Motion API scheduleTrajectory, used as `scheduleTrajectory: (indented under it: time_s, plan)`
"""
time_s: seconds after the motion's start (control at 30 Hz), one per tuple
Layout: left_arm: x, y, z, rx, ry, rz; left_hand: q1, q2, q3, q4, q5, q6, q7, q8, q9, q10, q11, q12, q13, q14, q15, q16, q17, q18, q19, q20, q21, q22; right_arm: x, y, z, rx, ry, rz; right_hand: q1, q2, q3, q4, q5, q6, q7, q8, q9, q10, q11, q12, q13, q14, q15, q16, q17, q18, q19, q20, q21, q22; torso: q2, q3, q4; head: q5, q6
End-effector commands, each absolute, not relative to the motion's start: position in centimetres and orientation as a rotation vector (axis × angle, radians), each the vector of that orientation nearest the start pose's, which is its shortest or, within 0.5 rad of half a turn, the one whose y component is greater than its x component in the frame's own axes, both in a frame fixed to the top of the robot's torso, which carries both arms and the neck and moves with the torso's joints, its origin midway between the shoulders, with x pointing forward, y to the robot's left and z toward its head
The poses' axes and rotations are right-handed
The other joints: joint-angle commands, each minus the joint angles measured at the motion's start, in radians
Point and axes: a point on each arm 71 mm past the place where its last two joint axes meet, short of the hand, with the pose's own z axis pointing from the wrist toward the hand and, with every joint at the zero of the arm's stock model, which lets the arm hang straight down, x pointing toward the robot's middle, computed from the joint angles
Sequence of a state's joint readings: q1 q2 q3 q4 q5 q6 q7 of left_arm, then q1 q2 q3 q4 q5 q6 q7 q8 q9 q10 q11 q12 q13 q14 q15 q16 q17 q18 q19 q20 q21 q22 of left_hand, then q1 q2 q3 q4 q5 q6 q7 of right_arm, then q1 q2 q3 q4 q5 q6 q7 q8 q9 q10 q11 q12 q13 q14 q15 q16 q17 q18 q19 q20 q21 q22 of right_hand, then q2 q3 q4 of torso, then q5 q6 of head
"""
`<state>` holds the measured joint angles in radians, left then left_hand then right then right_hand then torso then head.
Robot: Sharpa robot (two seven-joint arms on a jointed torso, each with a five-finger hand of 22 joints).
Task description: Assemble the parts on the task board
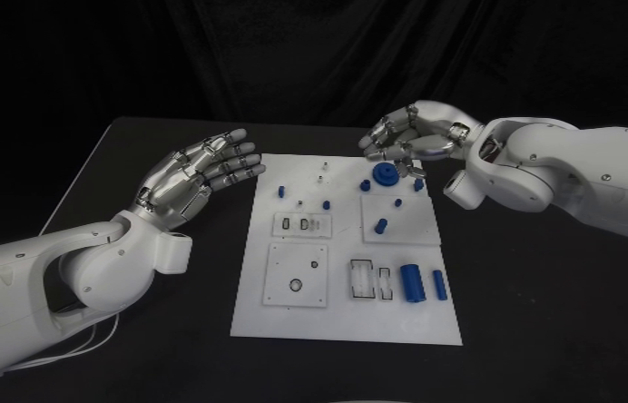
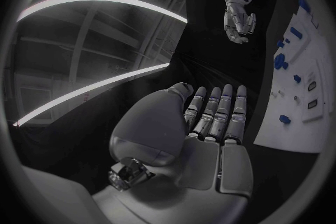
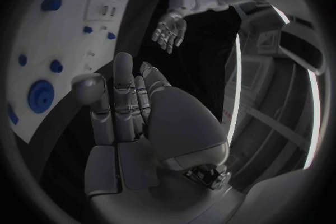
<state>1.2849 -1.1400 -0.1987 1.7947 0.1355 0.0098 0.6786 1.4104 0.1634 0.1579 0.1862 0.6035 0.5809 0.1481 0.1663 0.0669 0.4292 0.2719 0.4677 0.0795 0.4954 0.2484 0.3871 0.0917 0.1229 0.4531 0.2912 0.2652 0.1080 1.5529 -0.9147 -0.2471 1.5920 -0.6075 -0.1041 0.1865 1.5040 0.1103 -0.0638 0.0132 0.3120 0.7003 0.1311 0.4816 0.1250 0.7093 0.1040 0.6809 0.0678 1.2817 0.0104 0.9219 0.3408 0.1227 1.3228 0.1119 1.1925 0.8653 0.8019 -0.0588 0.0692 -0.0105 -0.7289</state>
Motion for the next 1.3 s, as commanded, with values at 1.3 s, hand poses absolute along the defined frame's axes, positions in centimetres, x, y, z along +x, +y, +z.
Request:
scheduleTrajectory:
  time_s: [1.3]
  plan:
    - [41.6,26.8,-14.2,-1.020,0.980,-2.105,-0.012,-0.001,0.028,-0.007,0.000,0.003,0.007,0.003,0.000,0.004,0.009,0.007,0.000,-0.006,0.009,0.014,0.000,-0.020,0.008,-0.002,0.004,0.000,48.7,-20.4,-10.0,-0.544,1.504,0.353,-0.063,-0.181,0.238,0.096,-0.112,0.121,-0.030,-0.306,-0.018,0.058,-0.005,-0.272,0.003,0.161,-0.033,0.302,0.516,-0.048,0.094,-0.027,0.217,0.350,0.052,-0.0384,0.0357,-0.061,0.024]
